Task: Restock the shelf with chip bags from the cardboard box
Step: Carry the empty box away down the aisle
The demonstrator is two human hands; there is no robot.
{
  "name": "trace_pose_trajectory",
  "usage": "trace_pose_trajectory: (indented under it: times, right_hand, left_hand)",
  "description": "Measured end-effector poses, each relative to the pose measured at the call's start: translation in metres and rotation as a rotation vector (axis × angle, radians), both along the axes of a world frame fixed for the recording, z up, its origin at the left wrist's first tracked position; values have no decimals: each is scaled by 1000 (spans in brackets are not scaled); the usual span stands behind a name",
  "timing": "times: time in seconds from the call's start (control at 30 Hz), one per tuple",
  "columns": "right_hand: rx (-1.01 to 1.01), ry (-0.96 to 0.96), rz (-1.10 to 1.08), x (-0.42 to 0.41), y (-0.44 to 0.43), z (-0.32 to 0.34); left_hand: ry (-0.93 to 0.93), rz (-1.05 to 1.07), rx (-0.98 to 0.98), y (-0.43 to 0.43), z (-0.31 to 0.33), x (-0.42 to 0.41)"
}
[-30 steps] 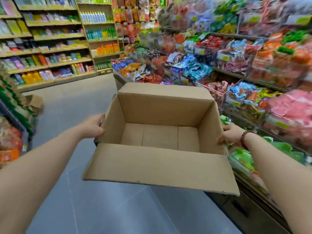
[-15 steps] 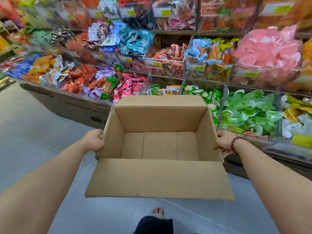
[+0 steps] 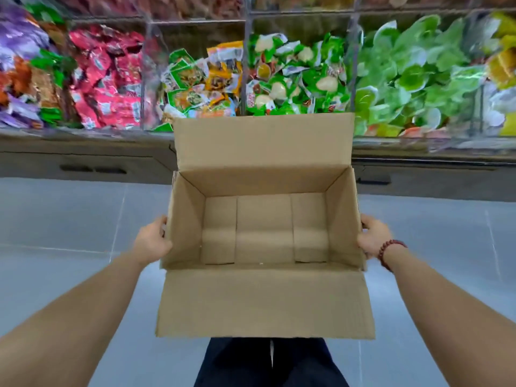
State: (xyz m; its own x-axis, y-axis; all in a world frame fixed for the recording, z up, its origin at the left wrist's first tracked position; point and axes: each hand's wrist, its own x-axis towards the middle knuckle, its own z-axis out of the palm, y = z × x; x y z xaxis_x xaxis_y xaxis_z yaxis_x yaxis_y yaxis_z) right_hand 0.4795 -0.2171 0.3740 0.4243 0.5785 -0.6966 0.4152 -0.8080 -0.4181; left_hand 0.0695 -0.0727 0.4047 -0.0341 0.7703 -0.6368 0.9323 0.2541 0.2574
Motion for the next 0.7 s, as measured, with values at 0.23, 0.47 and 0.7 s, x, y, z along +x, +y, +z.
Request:
trace_pose_trajectory:
  times: [0.23,0.47,0.7]
  right_hand:
    - [-5,-46,-62,-9,-6,-89]
    - [-17,8,-151,-26,-4,-194]
    - [3,-40,-170,-24,3,-288]
  left_hand:
    - [-32,116,4,-4,-105,-2]
    - [-45,192,50,7,-209,-1]
    - [-61,282,92,-3,-305,6]
